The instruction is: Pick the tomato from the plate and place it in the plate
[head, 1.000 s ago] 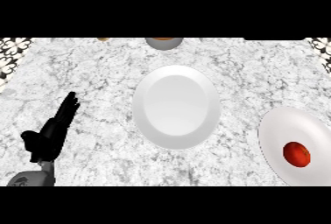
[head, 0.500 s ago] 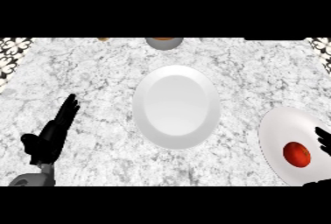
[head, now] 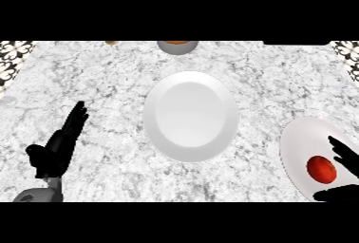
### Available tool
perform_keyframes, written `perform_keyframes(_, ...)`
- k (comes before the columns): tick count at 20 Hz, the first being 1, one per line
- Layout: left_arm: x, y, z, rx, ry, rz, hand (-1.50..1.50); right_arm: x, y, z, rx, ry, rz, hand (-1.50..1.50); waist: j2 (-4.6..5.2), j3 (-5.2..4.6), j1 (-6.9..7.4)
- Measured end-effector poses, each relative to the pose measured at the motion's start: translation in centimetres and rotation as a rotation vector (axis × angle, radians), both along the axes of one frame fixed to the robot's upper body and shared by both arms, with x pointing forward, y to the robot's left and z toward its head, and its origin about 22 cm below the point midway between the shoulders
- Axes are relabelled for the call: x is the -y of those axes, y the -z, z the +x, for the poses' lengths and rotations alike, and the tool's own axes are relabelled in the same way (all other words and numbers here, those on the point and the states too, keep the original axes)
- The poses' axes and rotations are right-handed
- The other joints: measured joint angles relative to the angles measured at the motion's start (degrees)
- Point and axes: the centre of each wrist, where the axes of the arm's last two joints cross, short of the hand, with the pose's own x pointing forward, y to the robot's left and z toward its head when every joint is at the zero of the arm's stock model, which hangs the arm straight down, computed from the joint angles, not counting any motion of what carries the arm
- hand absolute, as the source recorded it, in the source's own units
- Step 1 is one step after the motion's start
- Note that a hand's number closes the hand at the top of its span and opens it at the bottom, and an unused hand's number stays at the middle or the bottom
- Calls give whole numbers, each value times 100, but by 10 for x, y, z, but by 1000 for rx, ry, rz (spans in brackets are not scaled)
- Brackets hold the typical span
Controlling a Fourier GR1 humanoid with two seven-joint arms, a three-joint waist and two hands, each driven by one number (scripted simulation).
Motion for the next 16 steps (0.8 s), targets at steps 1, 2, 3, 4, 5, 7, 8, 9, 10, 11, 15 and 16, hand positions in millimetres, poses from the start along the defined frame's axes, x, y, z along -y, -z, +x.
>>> perform_keyframes(1, 4, 2, 0, 1, 1, 3, 0, 0, 2, 3, -3, 0, -9, -150, -9, -23, -11)
perform_keyframes(2, 4, 2, 1, 0, -1, 0, 0, 1, 4, 4, -4, -4, -10, 150, -17, -42, -16)
perform_keyframes(3, -1, 2, 4, 1, -2, 0, 0, 2, 5, 3, -1, -14, 0, 150, -18, -52, -23)
perform_keyframes(4, -1, 3, 6, 2, 0, 0, 0, 0, 6, 5, -5, -29, -2, 150, -20, -62, -33)
perform_keyframes(5, -2, 4, 3, 4, 0, 2, 0, 0, 7, 5, -1, -41, -3, 150, -20, -65, -32)
perform_keyframes(7, -3, 6, 4, 0, 3, 1, 0, 0, 9, 5, 10, -56, -2, 150, -23, -74, -40)
perform_keyframes(8, -3, 4, 6, 2, 2, 3, 0, 0, 11, 5, 17, -61, 0, 150, -26, -81, -43)
perform_keyframes(9, -4, 5, 3, 1, 1, 4, 0, -1, 12, 4, 23, -64, 0, 150, -27, -82, -43)
perform_keyframes(10, -3, 6, 3, 2, 3, 1, 0, -1, 13, 5, 31, -64, -3, 150, -30, -88, -43)
perform_keyframes(11, -2, 4, 3, -1, 4, 0, 0, 0, 15, 5, 39, -64, -4, 150, -32, -93, -39)
perform_keyframes(15, -6, 3, 3, -2, 3, -1, 0, -8, 14, 7, 90, -71, -32, 150, -19, -61, -41)
perform_keyframes(16, -6, 1, 6, -1, 2, -1, 0, -15, 14, 7, 100, -70, -73, 150, -16, -54, -46)
